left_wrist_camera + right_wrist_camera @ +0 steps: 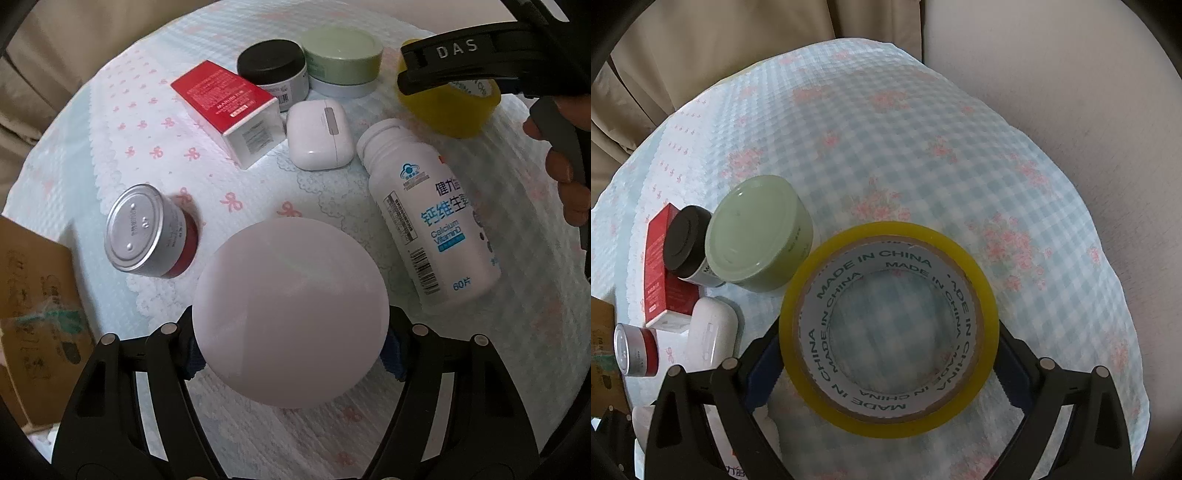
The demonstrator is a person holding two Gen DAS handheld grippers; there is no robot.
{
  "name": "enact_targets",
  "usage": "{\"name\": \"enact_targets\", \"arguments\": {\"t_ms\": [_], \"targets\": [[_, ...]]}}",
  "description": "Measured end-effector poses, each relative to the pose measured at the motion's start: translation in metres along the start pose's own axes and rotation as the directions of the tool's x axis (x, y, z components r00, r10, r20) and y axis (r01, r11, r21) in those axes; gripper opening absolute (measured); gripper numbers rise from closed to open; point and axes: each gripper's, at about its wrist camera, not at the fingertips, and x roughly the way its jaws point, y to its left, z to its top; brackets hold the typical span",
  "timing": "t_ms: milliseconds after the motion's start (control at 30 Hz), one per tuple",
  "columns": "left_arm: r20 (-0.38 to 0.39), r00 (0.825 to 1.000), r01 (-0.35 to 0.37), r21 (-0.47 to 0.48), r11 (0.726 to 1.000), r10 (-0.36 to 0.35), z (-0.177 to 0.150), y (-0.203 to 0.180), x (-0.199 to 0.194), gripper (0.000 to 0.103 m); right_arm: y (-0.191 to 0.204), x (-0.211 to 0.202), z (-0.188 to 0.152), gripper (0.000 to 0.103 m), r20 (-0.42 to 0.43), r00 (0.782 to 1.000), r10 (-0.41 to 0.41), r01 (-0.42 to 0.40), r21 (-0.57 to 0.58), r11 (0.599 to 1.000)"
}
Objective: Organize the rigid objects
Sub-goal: 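Grasp the green-labelled white jar with the left tool while the right tool grasps the yellow tape roll, then carry the jar and tape into the cardboard box with both tools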
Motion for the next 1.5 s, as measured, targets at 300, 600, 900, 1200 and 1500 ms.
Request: {"name": "enact_targets", "arguments": {"t_ms": [300, 600, 900, 1200, 1500], "targets": [[0.089, 0.996, -0.004, -0.079, 0.997, 0.011, 0.0, 0.009, -0.07, 0.068, -0.008, -0.072, 0.004, 0.096, 0.078, 0.997, 0.019, -0.02, 0.01, 1.0], [0.23, 0.972, -0.003, -0.234, 0.972, 0.058, -0.008, 0.03, -0.182, 0.068, 0.001, -0.188, -0.013, 0.096, 0.17, 0.982, 0.077, -0.073, -0.029, 0.997], [0.321, 0.933, -0.01, -0.423, 0.906, 0.16, -0.026, 0.091, -0.311, 0.068, 0.036, -0.284, -0.022, 0.096, 0.214, 0.962, 0.167, -0.138, -0.143, 0.98], [0.339, 0.909, -0.041, -0.51, 0.859, 0.245, -0.072, 0.187, -0.378, 0.068, 0.127, -0.33, -0.027, 0.096, 0.221, 0.942, 0.254, -0.2, -0.241, 0.95], [0.287, 0.937, -0.024, -0.515, 0.857, 0.199, -0.134, 0.304, -0.37, 0.068, 0.263, -0.34, -0.05, 0.096, 0.165, 0.945, 0.283, -0.234, -0.266, 0.935]]}}
